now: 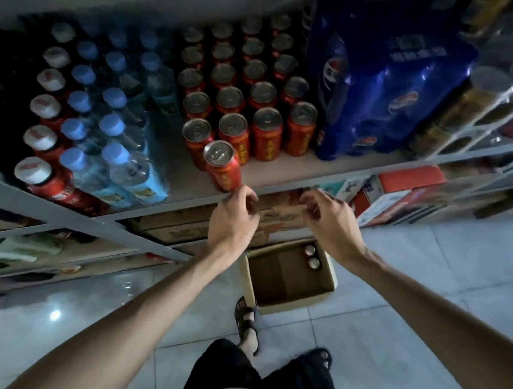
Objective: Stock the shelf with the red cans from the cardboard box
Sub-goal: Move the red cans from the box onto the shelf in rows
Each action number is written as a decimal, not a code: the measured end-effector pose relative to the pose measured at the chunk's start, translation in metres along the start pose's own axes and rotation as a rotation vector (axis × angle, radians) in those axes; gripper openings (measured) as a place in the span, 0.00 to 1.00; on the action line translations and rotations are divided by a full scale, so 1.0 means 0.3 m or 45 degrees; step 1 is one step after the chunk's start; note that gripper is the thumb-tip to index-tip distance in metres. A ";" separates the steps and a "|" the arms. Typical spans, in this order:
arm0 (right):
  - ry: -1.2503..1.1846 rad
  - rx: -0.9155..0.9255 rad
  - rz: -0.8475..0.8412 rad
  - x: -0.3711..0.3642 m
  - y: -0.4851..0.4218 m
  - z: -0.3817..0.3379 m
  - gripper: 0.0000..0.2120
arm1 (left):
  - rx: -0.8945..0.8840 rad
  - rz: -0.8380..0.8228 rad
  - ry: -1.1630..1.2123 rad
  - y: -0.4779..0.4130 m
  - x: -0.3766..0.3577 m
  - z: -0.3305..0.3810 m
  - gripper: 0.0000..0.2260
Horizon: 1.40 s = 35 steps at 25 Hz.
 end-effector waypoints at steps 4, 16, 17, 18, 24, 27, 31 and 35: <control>-0.176 -0.327 -0.122 -0.081 0.169 0.363 0.07 | 0.071 -0.438 -0.205 -0.022 -0.353 0.049 0.06; -0.133 -0.912 -0.547 -1.000 0.367 1.445 0.11 | 0.061 -1.052 -0.564 -0.401 -1.596 -0.427 0.20; -0.053 -0.873 -0.574 -1.125 0.334 1.506 0.15 | 0.034 -1.027 -0.628 -0.445 -1.681 -0.505 0.22; 0.024 -0.840 -0.585 -1.248 0.300 1.566 0.20 | 0.012 -1.014 -0.697 -0.485 -1.772 -0.591 0.25; 0.336 -0.873 -0.456 -1.732 0.087 1.857 0.38 | 0.066 -1.020 -1.223 -0.629 -2.120 -1.038 0.40; 0.464 -0.919 -0.367 -1.869 0.007 1.983 0.35 | 0.052 -0.932 -1.357 -0.693 -2.212 -1.167 0.44; 0.506 -0.929 -0.358 -1.938 -0.036 2.060 0.26 | 0.026 -0.826 -1.332 -0.733 -2.240 -1.201 0.46; 0.269 -0.946 -0.191 -1.899 -0.022 2.033 0.20 | 0.042 -0.894 -1.277 -0.736 -2.233 -1.206 0.47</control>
Point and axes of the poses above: each hand's wrist, its own y-axis away from the middle knuckle, its own x-axis out of the back of the hand, z = x × y, the point moved 10 cm from there along -y, towards the middle knuckle, and after that the axes turned 11 degrees about -z, right-handed, at the moved point
